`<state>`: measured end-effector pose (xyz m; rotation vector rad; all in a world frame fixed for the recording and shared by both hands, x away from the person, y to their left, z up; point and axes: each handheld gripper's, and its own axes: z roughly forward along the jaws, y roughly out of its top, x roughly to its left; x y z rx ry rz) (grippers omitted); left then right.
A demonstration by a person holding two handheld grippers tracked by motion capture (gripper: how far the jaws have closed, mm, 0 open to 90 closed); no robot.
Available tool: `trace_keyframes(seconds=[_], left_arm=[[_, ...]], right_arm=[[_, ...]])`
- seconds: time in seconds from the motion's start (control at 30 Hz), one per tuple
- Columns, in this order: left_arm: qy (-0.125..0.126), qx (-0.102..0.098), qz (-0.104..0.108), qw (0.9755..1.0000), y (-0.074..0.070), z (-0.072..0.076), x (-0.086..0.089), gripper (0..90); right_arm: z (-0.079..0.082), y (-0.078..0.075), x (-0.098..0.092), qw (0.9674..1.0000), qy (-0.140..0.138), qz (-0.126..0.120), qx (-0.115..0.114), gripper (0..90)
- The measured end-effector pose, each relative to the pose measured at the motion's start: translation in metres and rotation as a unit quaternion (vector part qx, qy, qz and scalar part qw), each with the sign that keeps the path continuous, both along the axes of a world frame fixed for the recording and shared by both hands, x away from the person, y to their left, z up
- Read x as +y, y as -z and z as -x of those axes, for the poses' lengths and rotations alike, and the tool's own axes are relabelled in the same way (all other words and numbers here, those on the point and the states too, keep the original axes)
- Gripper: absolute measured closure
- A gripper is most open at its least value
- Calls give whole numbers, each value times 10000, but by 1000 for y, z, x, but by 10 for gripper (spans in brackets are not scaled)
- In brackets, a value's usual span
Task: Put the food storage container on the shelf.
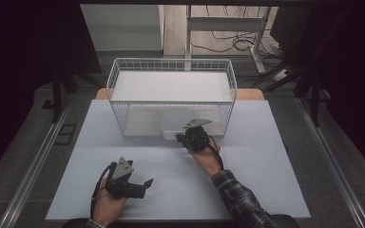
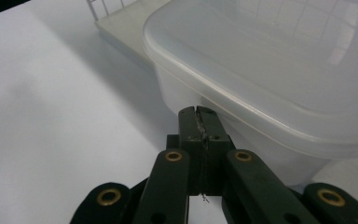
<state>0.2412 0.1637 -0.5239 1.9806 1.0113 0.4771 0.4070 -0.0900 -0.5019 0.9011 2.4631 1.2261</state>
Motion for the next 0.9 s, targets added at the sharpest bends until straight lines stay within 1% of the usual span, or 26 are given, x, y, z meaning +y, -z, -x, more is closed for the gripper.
trace_keyframes(seconds=[0.07, 0.1, 0.17, 0.2, 0.4, 0.47, 0.8, 0.9], left_arm=[[15, -1, 30, 10000, 0, 1, 1, 10], [15, -1, 30, 10000, 0, 1, 1, 11], [8, 16, 38, 10000, 1, 0, 2, 13], [8, 16, 38, 10000, 1, 0, 2, 13], [19, 22, 62, 10000, 2, -1, 3, 13], [37, 21, 35, 10000, 3, -1, 2, 13], [55, 28, 46, 10000, 3, -1, 2, 14], [53, 31, 51, 10000, 3, -2, 2, 14]], right_arm=[[-7, 0, 3, 10000, 24, 31, -4, 890], [-7, 0, 3, 10000, 24, 31, -4, 890], [-14, -1, 6, 9999, 96, 37, 3, 890], [-14, -1, 6, 9999, 96, 37, 3, 890], [-25, 0, 9, 9998, 213, 23, 18, 890], [-29, 1, 11, 9997, 259, 40, 16, 890], [-34, 3, 13, 9993, 374, 69, -7, 889], [-35, 3, 13, 9993, 372, 75, -16, 888]])
